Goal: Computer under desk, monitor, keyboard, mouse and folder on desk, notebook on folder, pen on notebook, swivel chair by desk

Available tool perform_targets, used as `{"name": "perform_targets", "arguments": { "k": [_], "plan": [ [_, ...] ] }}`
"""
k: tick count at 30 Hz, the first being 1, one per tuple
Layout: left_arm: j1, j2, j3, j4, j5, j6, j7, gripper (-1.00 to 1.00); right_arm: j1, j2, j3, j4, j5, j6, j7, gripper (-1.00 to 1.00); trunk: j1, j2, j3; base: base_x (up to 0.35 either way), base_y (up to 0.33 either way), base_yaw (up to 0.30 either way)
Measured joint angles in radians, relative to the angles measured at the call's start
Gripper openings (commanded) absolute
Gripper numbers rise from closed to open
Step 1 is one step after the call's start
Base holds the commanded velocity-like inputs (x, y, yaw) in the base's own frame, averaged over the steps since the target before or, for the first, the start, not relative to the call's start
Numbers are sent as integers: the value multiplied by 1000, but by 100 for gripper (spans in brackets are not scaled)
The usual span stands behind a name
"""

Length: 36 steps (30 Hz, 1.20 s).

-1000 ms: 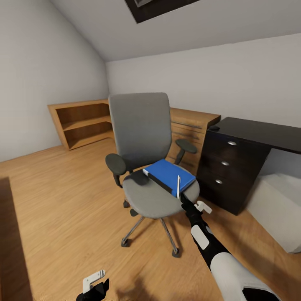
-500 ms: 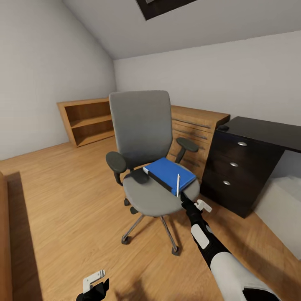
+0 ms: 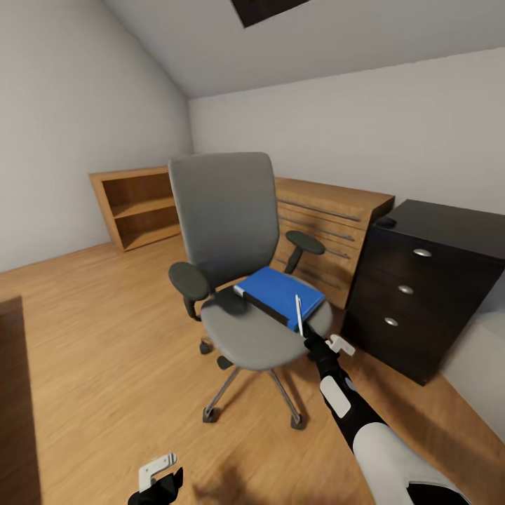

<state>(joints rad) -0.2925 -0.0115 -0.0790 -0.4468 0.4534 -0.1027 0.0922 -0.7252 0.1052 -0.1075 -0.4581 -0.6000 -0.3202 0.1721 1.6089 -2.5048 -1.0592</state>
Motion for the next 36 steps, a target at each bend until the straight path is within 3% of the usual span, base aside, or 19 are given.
{"name": "perform_targets", "arguments": {
  "k": [16,36],
  "plan": [
    [0,0,0,0,0,1,0,100,0,0,-4,-1,-2,0,0,100,1,0,0,106,70,0],
    [0,0,0,0,0,1,0,100,0,0,1,70,-3,-1,0,100,1,0,0,-226,1,0]
  ]
}}
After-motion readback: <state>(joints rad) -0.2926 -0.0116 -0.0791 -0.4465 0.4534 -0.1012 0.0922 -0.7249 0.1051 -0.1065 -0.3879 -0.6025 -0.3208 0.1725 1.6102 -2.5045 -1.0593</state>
